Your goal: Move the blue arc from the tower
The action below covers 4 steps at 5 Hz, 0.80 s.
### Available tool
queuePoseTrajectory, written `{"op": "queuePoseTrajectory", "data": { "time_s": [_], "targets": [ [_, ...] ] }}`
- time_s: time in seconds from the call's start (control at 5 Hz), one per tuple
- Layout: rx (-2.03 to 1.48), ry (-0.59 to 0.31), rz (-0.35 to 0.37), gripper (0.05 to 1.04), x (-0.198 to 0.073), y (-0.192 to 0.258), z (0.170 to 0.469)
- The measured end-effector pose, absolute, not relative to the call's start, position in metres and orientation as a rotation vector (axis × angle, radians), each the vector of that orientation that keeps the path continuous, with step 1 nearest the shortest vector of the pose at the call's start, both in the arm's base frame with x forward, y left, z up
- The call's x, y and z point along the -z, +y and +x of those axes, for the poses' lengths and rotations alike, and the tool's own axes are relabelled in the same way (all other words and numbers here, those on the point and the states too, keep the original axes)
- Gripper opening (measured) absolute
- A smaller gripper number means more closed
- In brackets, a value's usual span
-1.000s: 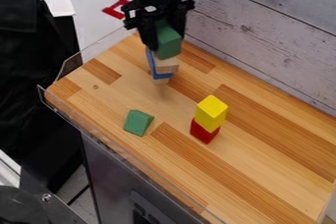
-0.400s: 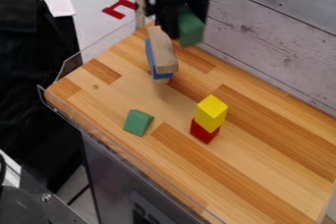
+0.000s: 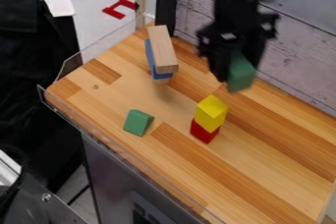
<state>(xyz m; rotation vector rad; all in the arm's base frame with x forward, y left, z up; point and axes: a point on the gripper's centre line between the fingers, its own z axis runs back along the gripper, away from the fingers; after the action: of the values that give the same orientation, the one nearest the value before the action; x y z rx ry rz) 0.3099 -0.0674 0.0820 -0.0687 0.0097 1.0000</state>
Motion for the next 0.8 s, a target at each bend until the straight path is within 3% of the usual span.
{"op": "queuePoseTrajectory", "data": {
  "time_s": [0.6, 0.8],
  "targets": [
    [-0.883, 0.032, -0.094, 0.592, -0.091, -0.108, 0.287],
    [-0.748, 0.032, -0.095, 0.592, -0.068, -0.111, 0.296]
  ]
}}
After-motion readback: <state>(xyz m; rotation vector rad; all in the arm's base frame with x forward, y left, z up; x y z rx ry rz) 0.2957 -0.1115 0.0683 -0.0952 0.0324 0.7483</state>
